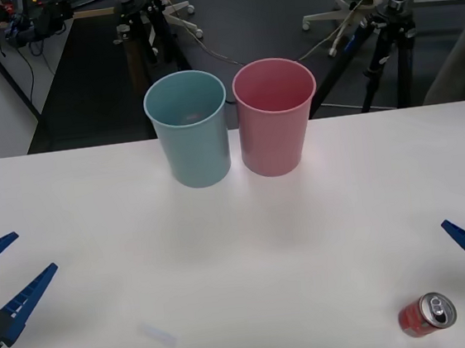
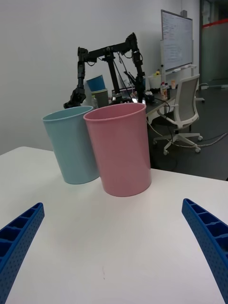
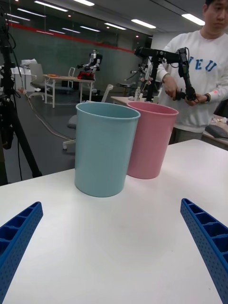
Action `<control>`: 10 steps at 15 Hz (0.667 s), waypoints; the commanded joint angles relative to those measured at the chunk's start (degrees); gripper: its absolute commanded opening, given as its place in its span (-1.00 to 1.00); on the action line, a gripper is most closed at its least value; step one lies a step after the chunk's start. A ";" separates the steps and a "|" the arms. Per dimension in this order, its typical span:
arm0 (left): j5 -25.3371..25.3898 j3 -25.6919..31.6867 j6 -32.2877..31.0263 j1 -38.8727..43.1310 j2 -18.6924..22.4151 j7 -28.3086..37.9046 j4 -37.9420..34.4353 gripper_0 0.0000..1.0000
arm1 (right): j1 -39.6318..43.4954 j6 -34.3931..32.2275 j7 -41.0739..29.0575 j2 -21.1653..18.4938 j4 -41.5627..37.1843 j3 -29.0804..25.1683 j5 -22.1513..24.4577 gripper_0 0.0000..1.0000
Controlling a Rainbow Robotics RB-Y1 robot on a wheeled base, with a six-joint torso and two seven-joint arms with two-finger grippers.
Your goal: Grasp the object on the table and drop it into the matching bin: aluminum can to the light blue bin, PET bottle to the pink bin.
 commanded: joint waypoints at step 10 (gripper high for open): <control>0.00 0.00 0.00 0.00 0.00 0.00 0.00 1.00 | 6.72 0.21 1.50 2.35 -1.24 -1.11 -4.81 1.00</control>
